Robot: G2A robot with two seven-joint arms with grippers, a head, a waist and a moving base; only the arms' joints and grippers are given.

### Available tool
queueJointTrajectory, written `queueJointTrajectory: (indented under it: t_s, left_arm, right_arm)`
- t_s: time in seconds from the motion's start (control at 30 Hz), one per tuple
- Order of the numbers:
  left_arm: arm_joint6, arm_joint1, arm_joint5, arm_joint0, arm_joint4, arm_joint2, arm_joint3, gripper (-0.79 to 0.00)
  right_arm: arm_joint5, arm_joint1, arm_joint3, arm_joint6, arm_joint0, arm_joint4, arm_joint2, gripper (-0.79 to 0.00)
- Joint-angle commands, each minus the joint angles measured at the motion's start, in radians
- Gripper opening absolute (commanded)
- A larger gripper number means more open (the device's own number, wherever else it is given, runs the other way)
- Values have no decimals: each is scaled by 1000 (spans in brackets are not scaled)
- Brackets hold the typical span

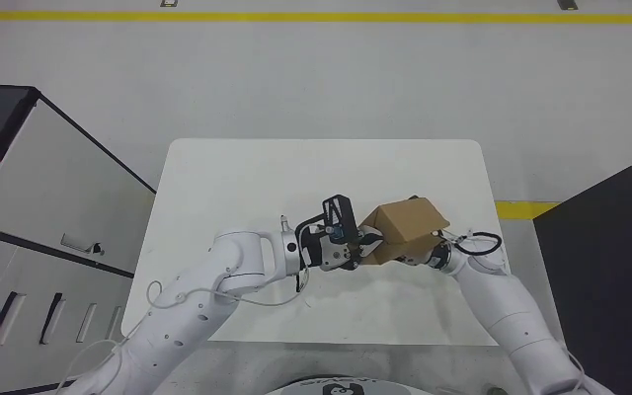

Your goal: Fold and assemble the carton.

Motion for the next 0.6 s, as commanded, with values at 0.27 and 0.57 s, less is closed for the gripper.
queueJointTrajectory:
  t_s: [0.27,0.57]
  left_arm:
    - [6,-2,0,-5,-1,2,8,-785]
    - [9,-4,3,-11,-3,6,13,-785]
  right_arm:
    - [-2,1,11,1,2,5,7,-785]
    - [-3,0,7,0,3,1,1,-785]
